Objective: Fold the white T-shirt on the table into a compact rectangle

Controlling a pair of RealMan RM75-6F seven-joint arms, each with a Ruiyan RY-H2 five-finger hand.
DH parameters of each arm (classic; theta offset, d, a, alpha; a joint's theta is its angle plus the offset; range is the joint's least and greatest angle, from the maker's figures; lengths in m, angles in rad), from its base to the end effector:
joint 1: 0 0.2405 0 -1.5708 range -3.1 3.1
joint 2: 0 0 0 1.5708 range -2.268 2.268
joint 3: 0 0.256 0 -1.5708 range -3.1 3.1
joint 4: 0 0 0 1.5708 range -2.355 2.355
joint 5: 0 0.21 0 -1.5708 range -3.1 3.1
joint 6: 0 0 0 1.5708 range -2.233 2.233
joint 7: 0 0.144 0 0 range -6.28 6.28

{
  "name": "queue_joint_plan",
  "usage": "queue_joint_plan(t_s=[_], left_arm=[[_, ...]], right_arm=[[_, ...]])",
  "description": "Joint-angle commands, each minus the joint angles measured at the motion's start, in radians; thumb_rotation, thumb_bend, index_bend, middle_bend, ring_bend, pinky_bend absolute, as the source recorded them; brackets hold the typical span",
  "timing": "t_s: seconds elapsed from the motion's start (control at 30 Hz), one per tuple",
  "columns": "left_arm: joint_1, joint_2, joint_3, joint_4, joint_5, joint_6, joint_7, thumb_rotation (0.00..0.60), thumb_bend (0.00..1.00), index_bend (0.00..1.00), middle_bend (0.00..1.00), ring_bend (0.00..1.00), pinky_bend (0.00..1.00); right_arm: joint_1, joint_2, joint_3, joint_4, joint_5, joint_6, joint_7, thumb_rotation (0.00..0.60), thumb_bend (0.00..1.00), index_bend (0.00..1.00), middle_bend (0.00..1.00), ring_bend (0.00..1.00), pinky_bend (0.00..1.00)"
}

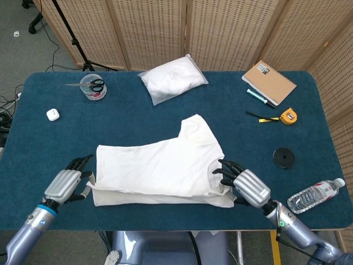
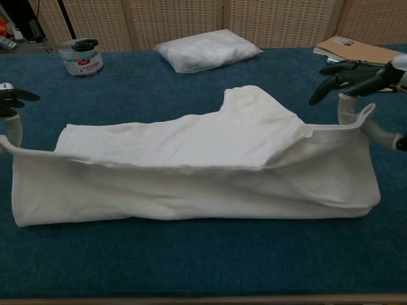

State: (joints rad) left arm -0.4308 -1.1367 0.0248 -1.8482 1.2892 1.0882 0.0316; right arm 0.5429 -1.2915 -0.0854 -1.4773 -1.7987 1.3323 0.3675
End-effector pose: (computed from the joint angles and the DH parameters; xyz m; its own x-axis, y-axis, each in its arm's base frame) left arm -0.2349 0.2352 0.0776 0.2309 0.4163 0.8794 0.9714 -0.1499 -0.1841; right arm -0.2048 -0.2577 0.0620 0.2300 -0.2983 0.9263 -0.7970 -0.6040 0.0034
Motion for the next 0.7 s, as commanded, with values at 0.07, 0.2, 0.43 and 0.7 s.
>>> queue_joint_plan(t_s=[0.07, 0.2, 0.43, 0.7], left_arm=[[-0.092, -0.069, -0.119, 0.044, -0.209, -0.087, 0.106, 0.600, 0.68, 0.74, 0.00, 0.00, 0.00], [-0.145, -0.122, -0.170, 0.112, -0.344, -0.133, 0.132, 0.600, 0.68, 0.74, 0.00, 0.00, 0.00], [-0.221, -0.194, -0.212, 0.216, -0.546, -0.170, 0.208, 0.600, 0.68, 0.74, 0.00, 0.00, 0.00], [-0.271, -0.260, -0.225, 0.304, -0.663, -0.138, 0.289, 0.600, 0.68, 0.74, 0.00, 0.00, 0.00]], right_arm=[[0.061, -0.025, 0.082, 0.019, 0.107, -0.102, 0.000, 0.600, 0.65, 0.68, 0.26, 0.01, 0.14], [0.107, -0.073, 0.136, 0.086, 0.188, -0.195, 0.006, 0.600, 0.65, 0.68, 0.26, 0.01, 0.14], [0.172, -0.216, 0.186, 0.272, 0.267, -0.303, 0.081, 0.600, 0.64, 0.68, 0.26, 0.01, 0.14], [0.241, -0.334, 0.222, 0.439, 0.295, -0.370, 0.120, 0.600, 0.65, 0.68, 0.26, 0.01, 0.14]])
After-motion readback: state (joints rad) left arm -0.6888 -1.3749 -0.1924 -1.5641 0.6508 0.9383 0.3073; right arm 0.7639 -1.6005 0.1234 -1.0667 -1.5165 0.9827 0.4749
